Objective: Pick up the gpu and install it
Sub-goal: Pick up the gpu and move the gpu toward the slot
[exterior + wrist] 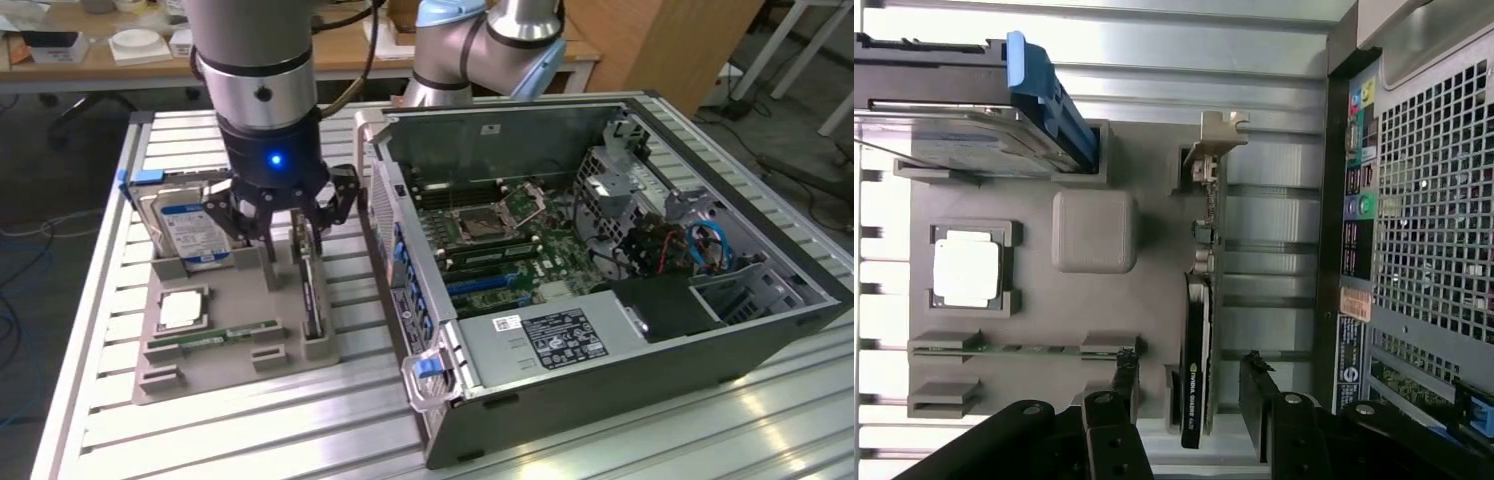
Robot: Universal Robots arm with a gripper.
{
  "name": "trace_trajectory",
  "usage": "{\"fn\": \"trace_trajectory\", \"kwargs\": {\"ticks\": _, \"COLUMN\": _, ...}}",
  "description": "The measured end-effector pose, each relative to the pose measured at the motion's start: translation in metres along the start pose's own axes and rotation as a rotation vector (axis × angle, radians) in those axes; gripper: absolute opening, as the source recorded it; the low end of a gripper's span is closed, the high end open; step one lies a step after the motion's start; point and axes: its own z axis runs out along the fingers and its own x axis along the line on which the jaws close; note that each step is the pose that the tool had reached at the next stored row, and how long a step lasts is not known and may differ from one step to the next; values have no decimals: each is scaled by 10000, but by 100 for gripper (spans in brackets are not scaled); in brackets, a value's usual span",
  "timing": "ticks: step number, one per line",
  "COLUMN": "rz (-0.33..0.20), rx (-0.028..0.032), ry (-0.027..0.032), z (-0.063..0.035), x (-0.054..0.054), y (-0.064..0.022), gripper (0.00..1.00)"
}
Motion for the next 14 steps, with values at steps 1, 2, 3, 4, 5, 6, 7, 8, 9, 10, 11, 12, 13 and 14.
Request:
{"fn": "trace_trajectory", "kwargs": {"ticks": 1, "rz": 0, "rx": 1, "ry": 1, "z": 17, "x": -1, "y": -4, "gripper": 53}}
{"fn": "trace_trajectory", "kwargs": {"ticks": 2, "rz": 0, "rx": 0, "ry": 1, "z": 35, "x": -4, "y": -7, "gripper": 53}}
{"fn": "trace_trajectory", "kwargs": {"ticks": 3, "rz": 0, "rx": 0, "ry": 0, "z": 54, "x": -11, "y": -9, "gripper": 53}}
{"fn": "trace_trajectory", "kwargs": {"ticks": 4, "rz": -1, "rx": 1, "ry": 2, "z": 73, "x": -21, "y": -11, "gripper": 53}}
{"fn": "trace_trajectory", "kwargs": {"ticks": 5, "rz": 0, "rx": -2, "ry": 7, "z": 90, "x": -34, "y": -14, "gripper": 53}}
{"fn": "trace_trajectory", "kwargs": {"ticks": 6, "rz": 1, "rx": -4, "ry": 11, "z": 108, "x": -43, "y": -16, "gripper": 53}}
{"fn": "trace_trajectory", "kwargs": {"ticks": 7, "rz": 1, "rx": -4, "ry": 13, "z": 125, "x": -47, "y": -19, "gripper": 53}}
{"fn": "trace_trajectory", "kwargs": {"ticks": 8, "rz": 2, "rx": -5, "ry": 12, "z": 143, "x": -46, "y": -21, "gripper": 53}}
{"fn": "trace_trajectory", "kwargs": {"ticks": 9, "rz": 3, "rx": -5, "ry": 12, "z": 161, "x": -46, "y": -22, "gripper": 53}}
{"fn": "trace_trajectory", "kwargs": {"ticks": 10, "rz": 2, "rx": -5, "ry": 12, "z": 180, "x": -46, "y": -24, "gripper": 53}}
{"fn": "trace_trajectory", "kwargs": {"ticks": 11, "rz": 1, "rx": -5, "ry": 12, "z": 199, "x": -46, "y": -28, "gripper": 53}}
{"fn": "trace_trajectory", "kwargs": {"ticks": 12, "rz": 0, "rx": -5, "ry": 12, "z": 217, "x": -46, "y": -32, "gripper": 53}}
{"fn": "trace_trajectory", "kwargs": {"ticks": 13, "rz": 0, "rx": -5, "ry": 12, "z": 235, "x": -45, "y": -35, "gripper": 53}}
{"fn": "trace_trajectory", "kwargs": {"ticks": 14, "rz": 1, "rx": -5, "ry": 12, "z": 253, "x": -45, "y": -37, "gripper": 53}}
